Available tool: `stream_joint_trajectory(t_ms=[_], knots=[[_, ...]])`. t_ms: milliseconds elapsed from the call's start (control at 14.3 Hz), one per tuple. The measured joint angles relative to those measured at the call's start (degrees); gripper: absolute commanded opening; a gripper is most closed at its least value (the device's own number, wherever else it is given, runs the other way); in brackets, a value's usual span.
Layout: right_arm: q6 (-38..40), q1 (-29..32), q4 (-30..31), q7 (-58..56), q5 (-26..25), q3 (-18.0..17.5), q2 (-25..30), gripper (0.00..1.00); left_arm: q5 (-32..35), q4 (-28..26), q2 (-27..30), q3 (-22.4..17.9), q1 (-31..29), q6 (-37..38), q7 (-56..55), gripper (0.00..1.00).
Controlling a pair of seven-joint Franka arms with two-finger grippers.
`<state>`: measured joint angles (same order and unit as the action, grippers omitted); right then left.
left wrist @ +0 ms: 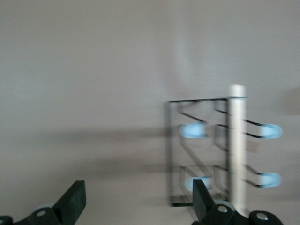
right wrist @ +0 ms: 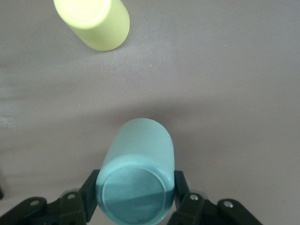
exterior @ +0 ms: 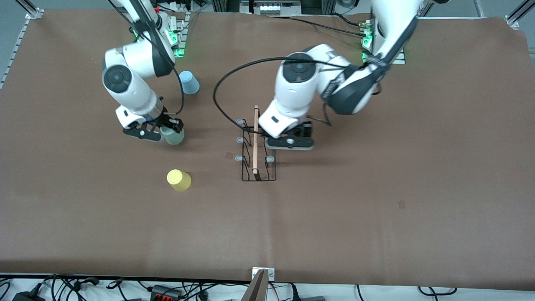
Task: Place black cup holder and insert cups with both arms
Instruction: 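Open the left gripper off the rack while the right gripper lifts the cup, then carry the teal cup to the rack while the left gripper withdraws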
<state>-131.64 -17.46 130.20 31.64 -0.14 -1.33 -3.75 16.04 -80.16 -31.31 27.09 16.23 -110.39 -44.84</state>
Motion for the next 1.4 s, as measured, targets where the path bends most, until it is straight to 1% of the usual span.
stream_joint_trajectory(t_ms=[140,280,350,490,630,770,979,1189,1259,1329,1399], knots=[[4.71,-0.14,-0.8,2.85,1.23,-0.68,4.29,0.17,0.01,0.02,2.66,-0.08,-3.74,5.31,5.94,1.0],[8.69,-1.03,-3.93,8.66,5.49,-3.61,6.58,0.17,0.02,0.03,4.71,-0.16,-7.64,8.63,12.07,1.0],[9.77,-1.62,-6.15,13.09,6.88,-5.91,6.78,0.17,0.02,0.03,5.6,-0.18,-9.64,10.05,15.36,1.0],[10.07,-2.57,-9.64,21.94,7.52,-10.46,6.02,0.17,0.03,0.05,7.44,-0.2,-13.64,11.56,22.85,1.0],[9.23,-3.94,-11.91,29.14,7.63,-13.45,3.94,0.17,0.03,0.06,9.28,-0.18,-17.91,12.77,30.38,1.0],[6.11,-6.12,-12.66,33.42,7.63,-14.19,0.89,0.17,0.03,0.07,10.77,-0.16,-21.52,13.92,36.46,1.0],[2.2,-7.36,-12.75,34.59,7.63,-14.19,-3.34,0.17,-0.01,0.08,12.9,-0.12,-25.78,14.57,43.65,1.0],[1.45,-7.38,-13.19,34.6,7.63,-14.02,-4.74,0.17,-1.26,0.02,15.11,-0.56,-28.63,16.48,45.74,1.0],[1.34,-7.52,-13.19,34.6,7.63,-14.04,-4.95,0.17,-3.56,-0.3,16.25,-1.93,-28.46,17.39,45.82,1.0],[0.99,-7.72,-13.19,34.6,7.63,-14.06,-5.23,0.17,-6.45,-1.25,17.93,-4.43,-27.53,17.94,46.07,1.0],[0.42,-7.96,-13.2,34.61,7.62,-14.07,-5.62,0.17,-8.59,-2.99,20.09,-8.48,-25.31,18.24,46.83,1.0]])
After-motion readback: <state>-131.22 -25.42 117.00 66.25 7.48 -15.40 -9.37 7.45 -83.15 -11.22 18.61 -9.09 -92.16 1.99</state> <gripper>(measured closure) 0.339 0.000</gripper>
